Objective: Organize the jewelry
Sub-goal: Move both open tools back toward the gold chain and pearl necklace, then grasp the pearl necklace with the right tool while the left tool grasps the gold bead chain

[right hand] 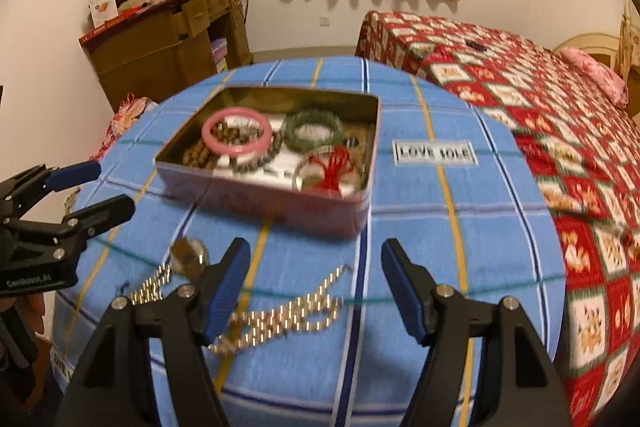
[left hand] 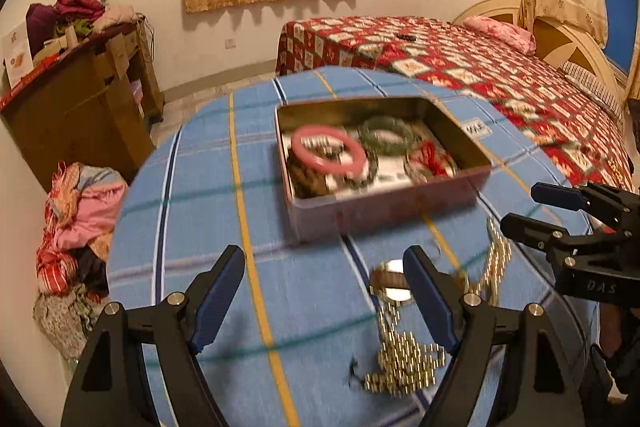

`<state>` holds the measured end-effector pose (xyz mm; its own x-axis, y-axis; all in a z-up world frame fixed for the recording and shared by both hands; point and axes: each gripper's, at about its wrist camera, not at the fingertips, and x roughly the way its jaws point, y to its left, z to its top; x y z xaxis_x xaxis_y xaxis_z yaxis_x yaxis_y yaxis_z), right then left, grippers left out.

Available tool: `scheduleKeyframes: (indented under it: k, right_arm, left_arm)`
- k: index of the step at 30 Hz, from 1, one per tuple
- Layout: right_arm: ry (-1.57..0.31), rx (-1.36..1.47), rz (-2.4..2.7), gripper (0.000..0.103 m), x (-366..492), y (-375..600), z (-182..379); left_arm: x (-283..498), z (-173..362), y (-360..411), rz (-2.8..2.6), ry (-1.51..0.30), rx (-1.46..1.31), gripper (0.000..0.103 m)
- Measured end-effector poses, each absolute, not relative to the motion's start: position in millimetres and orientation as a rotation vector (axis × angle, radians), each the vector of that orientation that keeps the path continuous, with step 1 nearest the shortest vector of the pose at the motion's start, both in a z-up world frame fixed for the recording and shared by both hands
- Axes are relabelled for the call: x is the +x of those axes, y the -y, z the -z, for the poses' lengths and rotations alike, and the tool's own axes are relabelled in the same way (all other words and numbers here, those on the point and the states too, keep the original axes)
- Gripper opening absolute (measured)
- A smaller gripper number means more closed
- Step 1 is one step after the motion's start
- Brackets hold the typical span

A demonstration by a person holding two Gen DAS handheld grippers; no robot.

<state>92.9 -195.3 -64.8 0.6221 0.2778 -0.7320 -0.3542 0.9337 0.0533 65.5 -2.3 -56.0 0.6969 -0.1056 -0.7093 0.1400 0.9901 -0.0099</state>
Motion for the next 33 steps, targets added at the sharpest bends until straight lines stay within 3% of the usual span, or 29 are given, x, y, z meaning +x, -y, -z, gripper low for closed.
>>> scheduleKeyframes:
  k: [21,33]
  right_arm:
    - [-0.913,-0.104,-0.363,0.07,70.5,187.9,100.6]
    - [-0.908,-0.189,-0.302,0.02,65.4,200.1,105.3]
  left_arm:
    - [35.8,107.8,25.4,0.167,-0.909,0.086,0.082]
    - [31.5,110.6,20.4,0.158,-0.881,0.094,0.081]
